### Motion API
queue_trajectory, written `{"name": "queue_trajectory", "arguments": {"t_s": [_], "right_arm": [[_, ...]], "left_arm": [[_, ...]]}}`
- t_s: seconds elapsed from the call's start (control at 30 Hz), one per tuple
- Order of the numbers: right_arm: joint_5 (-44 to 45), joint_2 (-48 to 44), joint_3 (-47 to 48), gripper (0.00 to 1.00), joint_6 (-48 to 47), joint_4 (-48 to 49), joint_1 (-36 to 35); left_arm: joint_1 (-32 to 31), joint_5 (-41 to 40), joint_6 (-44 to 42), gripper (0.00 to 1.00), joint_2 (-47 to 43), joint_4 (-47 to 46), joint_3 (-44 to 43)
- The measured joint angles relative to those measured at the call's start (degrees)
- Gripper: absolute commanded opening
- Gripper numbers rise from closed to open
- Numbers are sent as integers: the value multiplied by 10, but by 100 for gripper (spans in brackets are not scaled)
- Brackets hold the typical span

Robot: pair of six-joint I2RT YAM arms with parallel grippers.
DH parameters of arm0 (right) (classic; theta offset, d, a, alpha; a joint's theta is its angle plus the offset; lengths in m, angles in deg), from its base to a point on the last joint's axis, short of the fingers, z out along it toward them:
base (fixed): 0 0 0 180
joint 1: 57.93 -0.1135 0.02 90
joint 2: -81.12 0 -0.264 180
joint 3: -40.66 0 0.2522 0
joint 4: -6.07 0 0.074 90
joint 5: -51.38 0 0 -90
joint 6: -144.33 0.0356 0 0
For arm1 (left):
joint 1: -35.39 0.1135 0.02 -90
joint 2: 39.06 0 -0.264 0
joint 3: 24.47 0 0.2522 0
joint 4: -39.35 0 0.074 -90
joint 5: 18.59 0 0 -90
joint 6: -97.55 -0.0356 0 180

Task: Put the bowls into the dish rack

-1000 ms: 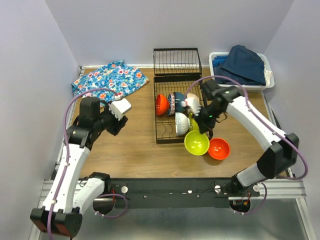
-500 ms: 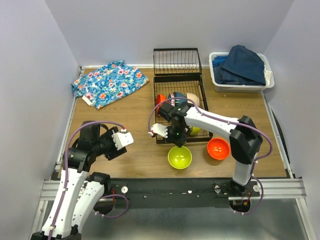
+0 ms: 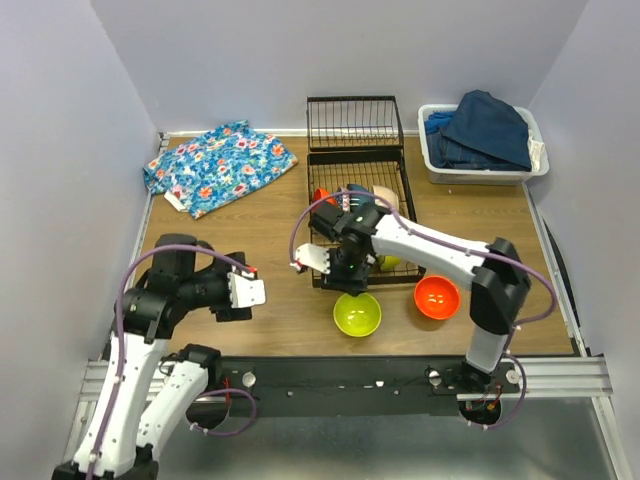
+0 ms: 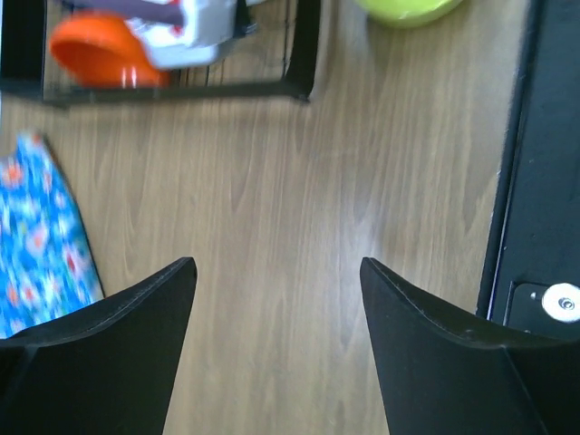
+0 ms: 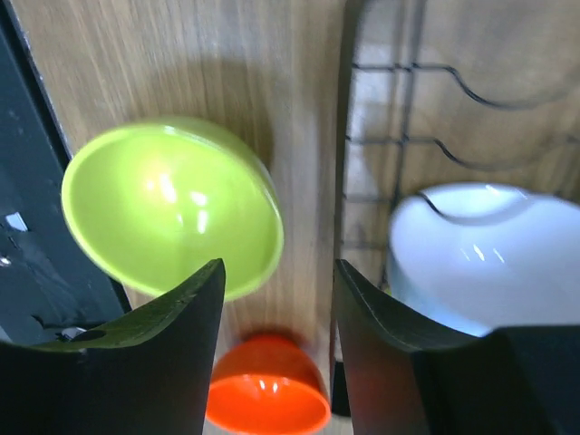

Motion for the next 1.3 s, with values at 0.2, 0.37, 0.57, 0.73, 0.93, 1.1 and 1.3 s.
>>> {"name": "queue_trajectory", "arguments": {"t_s": [0.2,0.37,0.57,0.73,0.93,1.1,1.3], "right_arm": [[30,-112,9,60,52,-5,33],[25,-177,52,64,116,31,264],[25,-278,-21,65,172,60,434],[7,-373,-125,65,196,61,532],[-10,-454,-217,65,217,49,609],[-15,-490,-242,65,223,43,634],[-17,-494,-245,65,223,42,638]], "left_arm": [[-167,5,1,77,93,-38,-40],[-456,-113,113,73,169,-138,-31],[-588,-227,242,63,273,-250,-17],[-597,-267,306,62,375,-280,-42],[-606,-295,345,58,447,-330,-42],[-608,-301,357,51,485,-362,-32],[-616,-301,369,13,522,-383,-23]]}}
